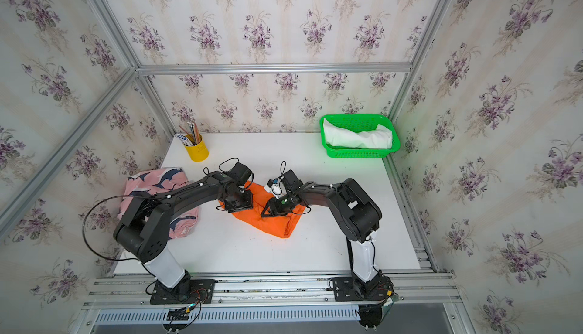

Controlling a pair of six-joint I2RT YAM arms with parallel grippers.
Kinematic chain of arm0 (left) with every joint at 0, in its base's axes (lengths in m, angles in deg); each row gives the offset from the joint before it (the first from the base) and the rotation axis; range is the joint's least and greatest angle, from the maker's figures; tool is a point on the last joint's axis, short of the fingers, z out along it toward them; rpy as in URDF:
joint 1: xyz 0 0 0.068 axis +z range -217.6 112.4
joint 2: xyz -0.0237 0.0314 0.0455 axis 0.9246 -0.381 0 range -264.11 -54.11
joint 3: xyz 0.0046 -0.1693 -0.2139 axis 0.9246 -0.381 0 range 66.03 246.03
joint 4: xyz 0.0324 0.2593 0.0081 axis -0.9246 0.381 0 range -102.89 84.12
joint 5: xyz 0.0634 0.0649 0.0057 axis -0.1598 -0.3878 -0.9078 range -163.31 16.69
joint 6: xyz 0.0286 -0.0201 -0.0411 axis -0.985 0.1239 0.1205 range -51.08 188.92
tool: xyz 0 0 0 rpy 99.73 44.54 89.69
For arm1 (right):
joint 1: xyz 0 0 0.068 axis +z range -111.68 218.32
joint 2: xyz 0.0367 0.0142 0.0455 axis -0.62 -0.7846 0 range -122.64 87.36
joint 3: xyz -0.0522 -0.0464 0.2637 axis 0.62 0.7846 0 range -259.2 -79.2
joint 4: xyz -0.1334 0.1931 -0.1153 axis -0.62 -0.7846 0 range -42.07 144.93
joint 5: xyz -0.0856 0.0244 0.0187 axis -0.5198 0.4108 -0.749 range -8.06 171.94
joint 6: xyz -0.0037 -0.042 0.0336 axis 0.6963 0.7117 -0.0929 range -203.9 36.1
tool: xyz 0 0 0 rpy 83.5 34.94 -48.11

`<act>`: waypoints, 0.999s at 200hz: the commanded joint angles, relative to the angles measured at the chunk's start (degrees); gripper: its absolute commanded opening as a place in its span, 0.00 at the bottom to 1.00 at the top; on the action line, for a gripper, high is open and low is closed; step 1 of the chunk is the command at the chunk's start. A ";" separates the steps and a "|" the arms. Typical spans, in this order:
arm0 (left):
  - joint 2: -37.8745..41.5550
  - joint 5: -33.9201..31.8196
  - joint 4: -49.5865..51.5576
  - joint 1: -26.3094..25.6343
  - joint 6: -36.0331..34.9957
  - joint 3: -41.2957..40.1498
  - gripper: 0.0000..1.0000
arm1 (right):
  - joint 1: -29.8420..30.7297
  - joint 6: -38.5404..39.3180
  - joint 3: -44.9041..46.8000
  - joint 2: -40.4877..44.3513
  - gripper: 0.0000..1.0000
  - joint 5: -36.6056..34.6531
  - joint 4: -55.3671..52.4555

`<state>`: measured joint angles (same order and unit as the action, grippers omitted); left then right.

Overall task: Roll up the shorts
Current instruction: Roll the shorts at the center of the board.

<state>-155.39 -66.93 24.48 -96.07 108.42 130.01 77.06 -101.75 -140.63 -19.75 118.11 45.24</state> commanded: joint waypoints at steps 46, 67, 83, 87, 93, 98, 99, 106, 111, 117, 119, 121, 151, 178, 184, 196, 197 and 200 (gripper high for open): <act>-2.00 -0.66 1.92 0.17 -3.47 -0.24 0.57 | 1.96 1.68 3.83 15.82 0.42 -7.56 -8.42; -1.49 -0.18 1.67 0.10 -3.36 -0.49 0.58 | 4.93 0.34 4.76 15.08 0.40 -2.86 -3.62; -0.67 0.03 1.60 0.00 -3.13 -0.61 0.58 | 5.83 -1.02 5.99 12.36 0.35 -3.79 -1.28; -0.52 0.04 1.62 0.00 -3.16 -0.63 0.59 | 5.82 -1.50 6.68 11.67 0.34 -4.54 -0.68; -0.06 -0.02 1.83 0.00 -3.37 -0.49 0.60 | 5.82 -1.98 7.53 10.40 0.31 -6.12 -0.21; 0.27 -0.53 2.34 0.04 -3.74 -0.17 0.61 | 5.82 -2.22 8.28 9.24 0.29 -7.33 -0.01; 0.37 -0.68 2.48 0.06 -3.78 -0.08 0.61 | 5.82 -2.25 8.45 9.04 0.29 -7.55 -0.04; 0.85 -1.97 3.75 0.35 -4.19 0.56 0.62 | 5.81 -2.32 9.36 7.47 0.27 -9.63 -0.25; 1.25 -2.98 4.48 0.55 -4.70 0.85 0.62 | 5.82 -2.37 10.12 6.48 0.25 -10.85 -0.26; 1.80 -3.80 5.14 1.11 -5.12 1.03 0.62 | 5.78 -2.50 11.25 5.64 0.24 -11.57 0.12; 1.92 -3.99 5.23 1.37 -5.25 0.98 0.60 | 5.74 -2.51 11.68 5.43 0.23 -11.62 0.40; 2.12 -4.17 5.30 1.61 -5.43 0.92 0.60 | 5.73 -2.56 12.10 5.27 0.23 -11.72 0.56; 1.94 -4.38 4.67 7.04 -7.66 -0.88 0.57 | 5.49 -4.11 17.10 5.51 0.21 -11.99 3.68; 0.65 -2.56 2.56 11.03 -8.51 -2.52 0.56 | 5.60 -5.06 19.30 7.06 0.21 -11.84 4.33; 0.56 -2.36 2.69 11.51 -8.74 -2.32 0.56 | 5.55 -5.17 19.41 7.26 0.21 -11.90 4.30; 1.32 -2.60 3.15 11.88 -9.34 -1.88 0.57 | 5.56 -5.13 19.23 7.76 0.21 -12.44 3.71; 1.46 -2.68 3.19 11.91 -9.35 -1.86 0.57 | 5.56 -5.11 19.19 7.87 0.21 -12.48 3.63; 1.84 -2.91 3.41 12.01 -9.42 -1.75 0.57 | 5.51 -5.10 19.09 8.00 0.21 -12.64 3.46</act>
<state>-154.16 -61.16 25.20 -85.43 100.93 128.15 82.59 -106.10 -122.23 -11.91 111.20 60.72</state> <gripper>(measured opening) 0.565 0.206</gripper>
